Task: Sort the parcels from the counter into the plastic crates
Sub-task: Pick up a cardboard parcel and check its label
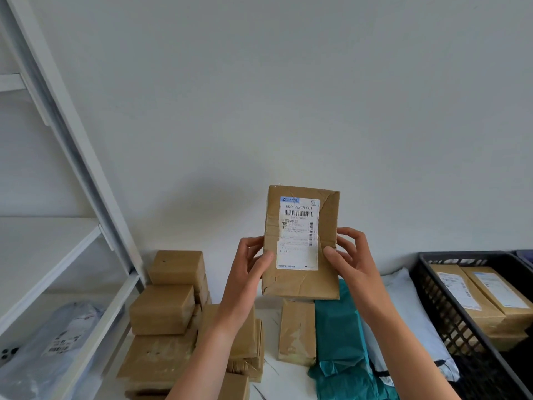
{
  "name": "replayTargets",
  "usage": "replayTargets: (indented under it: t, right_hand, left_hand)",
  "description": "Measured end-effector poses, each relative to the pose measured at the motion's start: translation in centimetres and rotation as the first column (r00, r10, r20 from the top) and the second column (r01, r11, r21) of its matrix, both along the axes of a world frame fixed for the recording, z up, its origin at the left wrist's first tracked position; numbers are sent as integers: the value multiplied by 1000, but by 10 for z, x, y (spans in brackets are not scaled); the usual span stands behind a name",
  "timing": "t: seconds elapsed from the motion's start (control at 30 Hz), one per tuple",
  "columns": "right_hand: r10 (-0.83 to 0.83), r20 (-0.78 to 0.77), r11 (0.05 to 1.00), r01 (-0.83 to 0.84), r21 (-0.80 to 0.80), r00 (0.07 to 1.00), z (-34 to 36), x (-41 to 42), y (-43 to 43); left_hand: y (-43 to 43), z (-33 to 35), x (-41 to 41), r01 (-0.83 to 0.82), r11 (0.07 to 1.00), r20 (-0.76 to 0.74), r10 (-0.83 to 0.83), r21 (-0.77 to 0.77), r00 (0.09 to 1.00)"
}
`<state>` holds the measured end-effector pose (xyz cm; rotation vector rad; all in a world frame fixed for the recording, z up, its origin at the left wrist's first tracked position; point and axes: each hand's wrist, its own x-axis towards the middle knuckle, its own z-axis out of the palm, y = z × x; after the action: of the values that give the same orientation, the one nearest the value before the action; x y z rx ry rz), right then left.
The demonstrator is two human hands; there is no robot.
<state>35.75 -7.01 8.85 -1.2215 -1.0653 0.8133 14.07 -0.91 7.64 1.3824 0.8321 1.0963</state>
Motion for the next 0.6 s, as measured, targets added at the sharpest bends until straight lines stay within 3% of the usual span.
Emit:
replayTargets:
  t: [0.27, 0.6]
  right_hand:
    - [69, -47, 996, -71, -48, 997, 14, -3, -22]
    - [75, 83, 991, -83, 102, 994, 80, -5, -49]
  left_hand:
    - [-5, 21, -23, 77, 997, -48, -76, 24, 996]
    - [-19, 62, -31, 105, 986, 60, -113, 128, 992]
